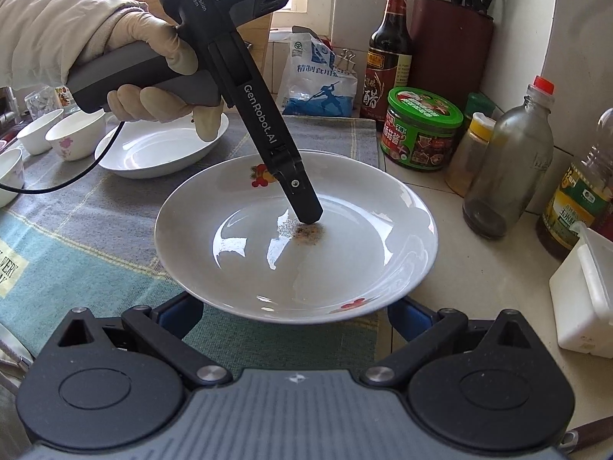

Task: Organize plates and bowls
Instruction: 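Lower the stained plate onto the flowered plate with the left tool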

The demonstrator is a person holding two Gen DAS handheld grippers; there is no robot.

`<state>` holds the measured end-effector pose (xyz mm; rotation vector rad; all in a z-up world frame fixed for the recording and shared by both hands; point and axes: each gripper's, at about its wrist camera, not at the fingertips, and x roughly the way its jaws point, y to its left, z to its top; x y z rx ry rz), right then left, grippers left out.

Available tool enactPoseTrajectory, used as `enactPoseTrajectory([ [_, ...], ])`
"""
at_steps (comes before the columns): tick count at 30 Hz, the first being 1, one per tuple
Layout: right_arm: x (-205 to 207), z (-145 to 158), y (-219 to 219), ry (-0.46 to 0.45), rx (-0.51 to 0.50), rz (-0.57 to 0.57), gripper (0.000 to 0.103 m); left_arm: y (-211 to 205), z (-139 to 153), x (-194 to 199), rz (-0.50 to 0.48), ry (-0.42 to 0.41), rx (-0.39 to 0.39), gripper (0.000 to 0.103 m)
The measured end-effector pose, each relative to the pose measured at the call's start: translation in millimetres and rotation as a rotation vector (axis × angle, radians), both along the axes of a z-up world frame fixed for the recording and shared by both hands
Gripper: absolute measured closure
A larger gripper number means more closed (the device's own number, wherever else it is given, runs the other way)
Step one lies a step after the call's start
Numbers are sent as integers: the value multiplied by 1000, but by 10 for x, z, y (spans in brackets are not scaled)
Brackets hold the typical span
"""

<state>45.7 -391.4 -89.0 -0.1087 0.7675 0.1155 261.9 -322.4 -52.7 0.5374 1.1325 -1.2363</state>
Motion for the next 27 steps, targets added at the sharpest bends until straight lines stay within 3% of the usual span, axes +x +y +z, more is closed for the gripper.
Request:
enactPoseTrajectory([
  [27, 1, 23, -8, -7, 16, -19, 0, -164, -30, -65, -38, -73, 52, 25],
])
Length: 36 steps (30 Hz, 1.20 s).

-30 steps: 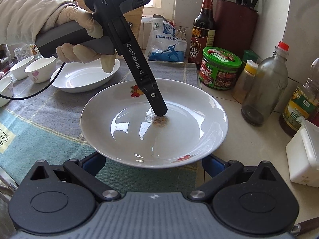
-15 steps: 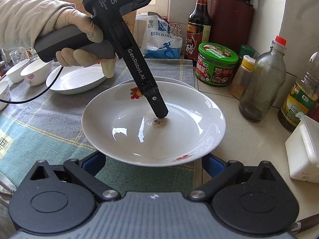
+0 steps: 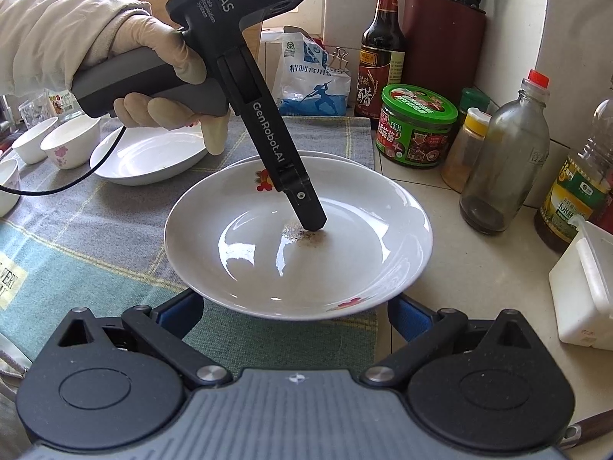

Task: Organize plates and bowls
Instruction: 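Lower the stained plate onto the flowered plate with the left tool, then open the left tool and pull it back from the stacked plates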

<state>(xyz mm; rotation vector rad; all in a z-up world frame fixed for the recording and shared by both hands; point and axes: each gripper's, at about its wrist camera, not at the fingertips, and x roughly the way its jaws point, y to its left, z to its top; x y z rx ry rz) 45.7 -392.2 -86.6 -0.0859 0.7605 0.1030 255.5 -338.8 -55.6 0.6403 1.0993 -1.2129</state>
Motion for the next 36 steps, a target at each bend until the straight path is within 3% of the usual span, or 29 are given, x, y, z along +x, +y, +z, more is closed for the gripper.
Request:
enactPoseTrajectory([
  [16, -60, 34, -15, -26, 8, 5, 0, 0, -13, -43, 0, -37, 19, 24],
  [36, -44, 27, 24, -48, 1, 16, 0, 314, 173, -21, 106, -97, -46, 24],
])
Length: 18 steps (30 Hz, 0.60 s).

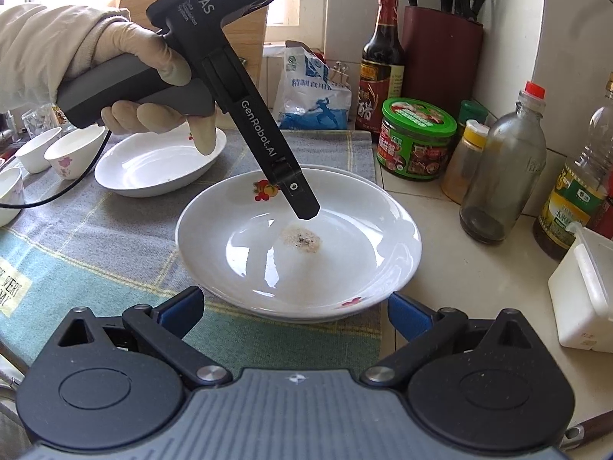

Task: Organize plates and bowls
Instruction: 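Open the left tool and pull it back from the stacked plates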

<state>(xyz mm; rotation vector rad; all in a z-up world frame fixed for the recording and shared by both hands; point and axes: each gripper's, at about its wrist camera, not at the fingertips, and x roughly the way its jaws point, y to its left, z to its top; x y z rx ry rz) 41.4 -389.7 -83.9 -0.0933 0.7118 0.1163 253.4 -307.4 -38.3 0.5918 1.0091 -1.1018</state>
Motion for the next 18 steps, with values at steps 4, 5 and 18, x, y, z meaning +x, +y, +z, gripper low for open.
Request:
enactPoseTrajectory([
  [4, -23, 16, 40, -10, -8, 6, 0, 167, 114, -62, 33, 10, -69, 23],
  [5, -32, 19, 50, -11, -8, 7, 0, 213, 145, -98, 43, -3, -85, 23],
  [18, -107, 97, 285, -23, -67, -6, 0, 1236, 416, -936, 266, -280, -274, 15],
])
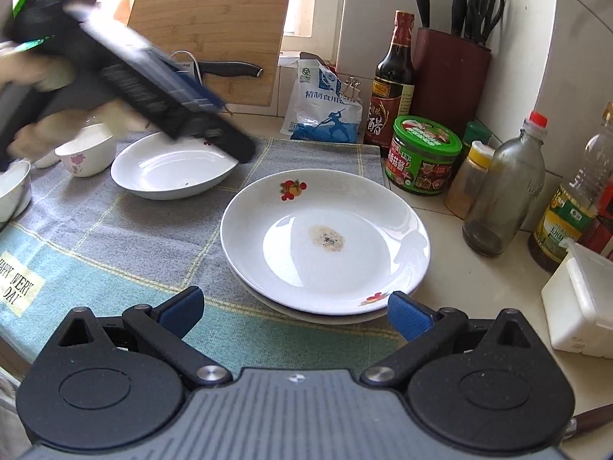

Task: Organize plates and bowls
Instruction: 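Open the left tool and pull it back from the stacked plates, then move the right tool toward the flowered plate in the middle of the towel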

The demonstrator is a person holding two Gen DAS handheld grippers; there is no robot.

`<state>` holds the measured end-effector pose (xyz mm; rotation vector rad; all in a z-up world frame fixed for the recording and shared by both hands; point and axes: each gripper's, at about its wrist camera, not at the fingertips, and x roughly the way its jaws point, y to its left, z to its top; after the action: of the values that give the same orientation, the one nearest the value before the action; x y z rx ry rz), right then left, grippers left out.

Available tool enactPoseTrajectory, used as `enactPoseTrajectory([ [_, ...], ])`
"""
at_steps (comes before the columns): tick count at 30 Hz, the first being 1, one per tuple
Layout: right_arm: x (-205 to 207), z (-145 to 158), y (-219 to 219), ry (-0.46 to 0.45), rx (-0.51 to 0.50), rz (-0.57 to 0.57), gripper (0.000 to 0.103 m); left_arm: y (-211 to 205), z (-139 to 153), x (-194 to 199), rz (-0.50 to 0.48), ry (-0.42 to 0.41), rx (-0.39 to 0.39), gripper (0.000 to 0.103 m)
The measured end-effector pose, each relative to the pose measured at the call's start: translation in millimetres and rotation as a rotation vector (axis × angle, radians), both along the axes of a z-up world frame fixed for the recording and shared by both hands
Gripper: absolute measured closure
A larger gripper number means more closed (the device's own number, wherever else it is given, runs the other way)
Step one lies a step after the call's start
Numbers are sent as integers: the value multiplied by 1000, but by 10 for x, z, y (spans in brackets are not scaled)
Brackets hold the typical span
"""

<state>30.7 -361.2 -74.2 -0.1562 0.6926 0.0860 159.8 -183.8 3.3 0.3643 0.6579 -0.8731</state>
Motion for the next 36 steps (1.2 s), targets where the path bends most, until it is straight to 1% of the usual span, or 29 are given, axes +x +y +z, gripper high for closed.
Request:
enactPoseTrajectory([
  [3, 21, 19, 140, -3, -31, 4, 0, 310, -49, -157, 85, -20, -16, 15],
  [6, 54, 57, 314, -5, -53, -5, 0, 650, -125, -277, 164, -42, -21, 10],
  [7, 64, 69, 374, -6, -57, -9, 0, 741, -152, -306, 183, -45, -19, 10],
  [11, 89, 104, 651, -6, -85, -30, 0, 1081, -313, -405, 246, -53, -4, 10],
  [13, 97, 109, 798, 0, -104, -36, 0, 1179, -406, -426, 265, -57, 3, 10],
  [15, 110, 115, 913, 14, -110, -30, 0, 1231, -489, -423, 279, -43, 8, 10],
  [20, 235, 130, 1024, 33, -128, 24, 0, 1188, -701, -291, 335, -2, 31, 10],
  [22, 321, 132, 970, 34, -124, 61, 0, 1147, -781, -214, 364, 15, 28, 10],
  [26, 617, 132, 777, 40, -99, 139, 0, 1029, -893, -46, 453, 54, 46, 10],
  [29, 838, 139, 649, 38, -73, 209, 0, 944, -959, 31, 487, 73, 59, 10],
  [32, 1058, 135, 541, 44, -48, 280, 0, 886, -978, 75, 516, 76, 55, 8],
  [33, 1117, 132, 507, 51, -35, 297, 0, 864, -976, 92, 522, 75, 57, 6],
  [34, 1185, 128, 481, 59, -20, 311, 0, 847, -981, 106, 525, 71, 62, 2],
  [36, 1309, 121, 444, 83, 17, 339, 0, 834, -996, 140, 531, 73, 49, 0],
])
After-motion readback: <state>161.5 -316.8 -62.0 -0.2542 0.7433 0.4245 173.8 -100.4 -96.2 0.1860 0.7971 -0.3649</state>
